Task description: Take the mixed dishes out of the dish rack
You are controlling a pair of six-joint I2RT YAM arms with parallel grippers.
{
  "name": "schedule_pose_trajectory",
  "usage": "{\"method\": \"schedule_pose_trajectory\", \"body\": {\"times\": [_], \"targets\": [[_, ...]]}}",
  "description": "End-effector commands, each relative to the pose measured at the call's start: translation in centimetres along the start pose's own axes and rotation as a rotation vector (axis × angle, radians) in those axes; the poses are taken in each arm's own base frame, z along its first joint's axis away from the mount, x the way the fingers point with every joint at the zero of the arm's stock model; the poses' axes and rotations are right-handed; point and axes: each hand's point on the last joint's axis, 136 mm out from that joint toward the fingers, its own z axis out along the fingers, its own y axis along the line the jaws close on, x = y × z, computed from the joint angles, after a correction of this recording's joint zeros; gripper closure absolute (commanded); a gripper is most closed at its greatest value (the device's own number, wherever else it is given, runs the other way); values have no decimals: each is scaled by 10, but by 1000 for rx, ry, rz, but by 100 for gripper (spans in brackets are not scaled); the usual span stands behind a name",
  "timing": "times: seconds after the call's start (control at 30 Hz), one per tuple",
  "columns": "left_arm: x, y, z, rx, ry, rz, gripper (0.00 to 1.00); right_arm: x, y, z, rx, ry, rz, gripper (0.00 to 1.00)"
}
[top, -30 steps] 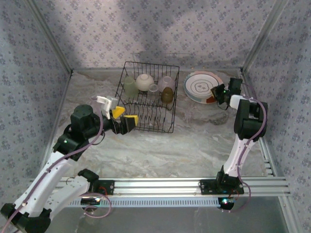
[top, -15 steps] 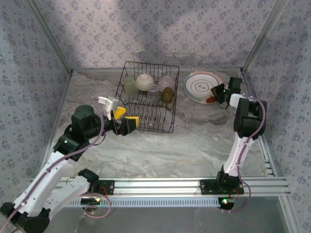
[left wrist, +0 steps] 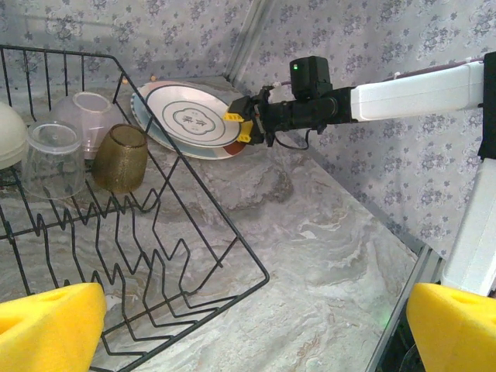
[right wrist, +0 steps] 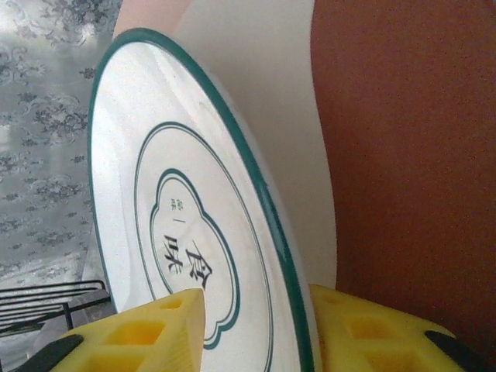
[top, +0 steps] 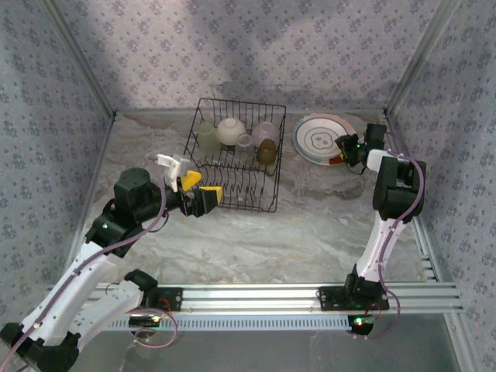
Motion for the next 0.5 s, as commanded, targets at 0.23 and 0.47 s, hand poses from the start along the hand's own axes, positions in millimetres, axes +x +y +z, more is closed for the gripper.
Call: {"method": "schedule_pose_trajectory", "body": {"times": [0.23,0.47], "targets": [[-4,-3,-1,5,-17,31,1,-13,13,-18,36,-29,-36,33],[-3,0,1,-8,-13,27,1,-21,19,-44,124,-79,-95,14]]}}
